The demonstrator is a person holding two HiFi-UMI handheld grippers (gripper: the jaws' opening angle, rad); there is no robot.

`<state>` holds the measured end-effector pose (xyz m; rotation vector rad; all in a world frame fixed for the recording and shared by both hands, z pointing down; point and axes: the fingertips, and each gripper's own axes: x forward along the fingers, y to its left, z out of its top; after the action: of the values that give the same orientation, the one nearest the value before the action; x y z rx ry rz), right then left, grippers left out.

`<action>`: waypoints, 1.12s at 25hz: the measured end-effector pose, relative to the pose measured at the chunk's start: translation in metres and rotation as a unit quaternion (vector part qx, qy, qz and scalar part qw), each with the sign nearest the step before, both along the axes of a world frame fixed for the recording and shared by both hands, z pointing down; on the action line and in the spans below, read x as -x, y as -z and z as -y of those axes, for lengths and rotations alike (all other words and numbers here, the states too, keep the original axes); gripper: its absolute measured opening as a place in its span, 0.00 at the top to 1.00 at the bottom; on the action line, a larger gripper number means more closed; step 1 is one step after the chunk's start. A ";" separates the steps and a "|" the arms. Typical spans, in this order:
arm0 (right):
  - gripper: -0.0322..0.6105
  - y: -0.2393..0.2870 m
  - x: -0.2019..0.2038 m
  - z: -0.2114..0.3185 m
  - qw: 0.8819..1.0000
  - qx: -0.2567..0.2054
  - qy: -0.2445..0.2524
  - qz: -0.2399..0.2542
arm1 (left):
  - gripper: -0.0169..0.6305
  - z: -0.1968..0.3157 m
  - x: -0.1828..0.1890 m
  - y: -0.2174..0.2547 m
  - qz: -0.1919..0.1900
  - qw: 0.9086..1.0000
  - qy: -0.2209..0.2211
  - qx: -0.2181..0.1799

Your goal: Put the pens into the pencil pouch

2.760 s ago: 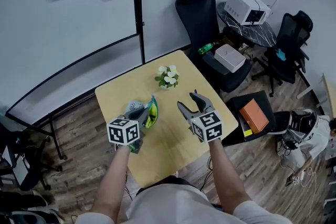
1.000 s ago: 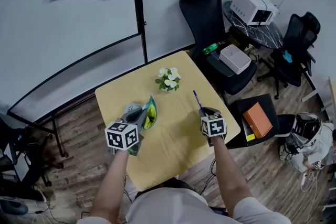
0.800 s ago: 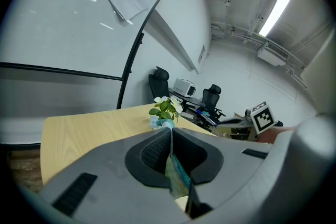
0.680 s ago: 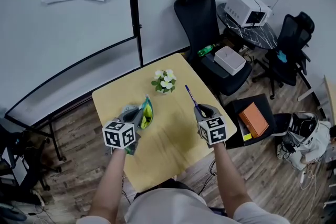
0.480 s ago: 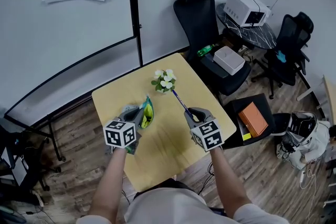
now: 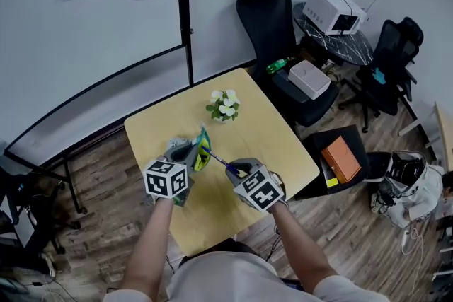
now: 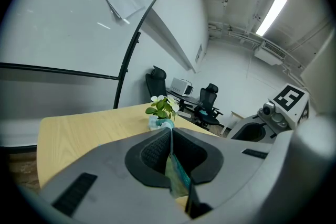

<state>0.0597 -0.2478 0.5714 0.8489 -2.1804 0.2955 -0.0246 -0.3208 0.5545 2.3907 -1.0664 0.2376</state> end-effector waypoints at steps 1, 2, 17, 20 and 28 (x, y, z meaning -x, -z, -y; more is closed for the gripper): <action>0.85 -0.003 0.001 -0.001 1.000 0.006 0.003 -0.008 | 0.94 0.000 -0.001 0.000 0.004 1.000 -0.003 -0.002; 0.85 -0.006 0.001 -0.002 1.000 0.011 0.006 -0.017 | 0.94 -0.001 -0.002 0.000 0.010 1.000 -0.007 -0.004; 0.85 -0.025 0.031 -0.002 0.994 0.063 0.049 -0.078 | 0.94 -0.036 -0.032 -0.013 0.046 0.995 -0.088 -0.004; 0.85 -0.023 0.044 0.006 0.995 0.050 0.061 -0.062 | 0.94 -0.041 -0.035 -0.010 0.026 0.995 -0.095 0.002; 0.85 -0.031 0.071 0.017 0.995 0.021 0.092 -0.038 | 0.94 -0.050 -0.031 0.005 -0.048 0.992 -0.114 0.034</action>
<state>-0.0109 -0.2647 0.6028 0.6208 -2.1560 0.2127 0.0064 -0.2709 0.5500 2.4346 -0.7313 0.2309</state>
